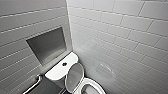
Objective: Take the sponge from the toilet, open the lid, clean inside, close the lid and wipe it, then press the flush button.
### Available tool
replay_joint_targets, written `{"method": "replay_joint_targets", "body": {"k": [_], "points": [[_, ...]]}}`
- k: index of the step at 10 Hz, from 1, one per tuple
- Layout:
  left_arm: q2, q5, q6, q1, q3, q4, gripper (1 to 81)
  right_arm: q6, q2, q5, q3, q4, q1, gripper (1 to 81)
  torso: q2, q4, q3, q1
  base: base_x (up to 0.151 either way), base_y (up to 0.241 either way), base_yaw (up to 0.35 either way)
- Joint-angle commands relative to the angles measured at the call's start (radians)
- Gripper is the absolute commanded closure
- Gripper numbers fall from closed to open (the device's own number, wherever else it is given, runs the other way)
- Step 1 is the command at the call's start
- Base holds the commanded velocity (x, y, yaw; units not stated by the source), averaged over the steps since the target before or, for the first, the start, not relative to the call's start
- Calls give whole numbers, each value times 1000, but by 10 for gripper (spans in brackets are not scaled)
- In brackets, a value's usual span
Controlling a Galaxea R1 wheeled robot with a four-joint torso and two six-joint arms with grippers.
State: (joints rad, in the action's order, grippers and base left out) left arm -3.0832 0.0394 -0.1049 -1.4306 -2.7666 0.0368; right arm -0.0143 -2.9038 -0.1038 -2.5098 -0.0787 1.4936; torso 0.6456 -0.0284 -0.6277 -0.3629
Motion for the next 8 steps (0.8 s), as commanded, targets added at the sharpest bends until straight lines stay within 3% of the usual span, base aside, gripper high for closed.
{"method": "replay_joint_targets", "body": {"k": [1, 3, 5, 6, 8], "points": [[-5, 82, -2, 2, -1, -11, 10, 20, 68, 98, 74, -49, -38, 811, 0, 0, 0, 0, 0, 0, 0], [-9, 80, -2, 2, 2, -11, 10, 23, 59, 122, 12, -113, -34, 811, 0, 0, 0, 0, 0, 0, 0], [-13, 80, -1, 2, 5, -12, 10, 23, 68, 101, 0, -128, -55, 811, 0, 0, 0, 0, 0, 0, 0], [-16, 82, -1, 0, 5, -12, 10, 23, 103, 66, 43, -124, -83, 811, 0, 0, 0, 0, 0, 0, 0], [-16, 82, -1, -6, 4, -12, 10, 20, 230, 46, 262, -111, -161, 811, 0, 0, 0, 0, 0, 0, 0]]}}
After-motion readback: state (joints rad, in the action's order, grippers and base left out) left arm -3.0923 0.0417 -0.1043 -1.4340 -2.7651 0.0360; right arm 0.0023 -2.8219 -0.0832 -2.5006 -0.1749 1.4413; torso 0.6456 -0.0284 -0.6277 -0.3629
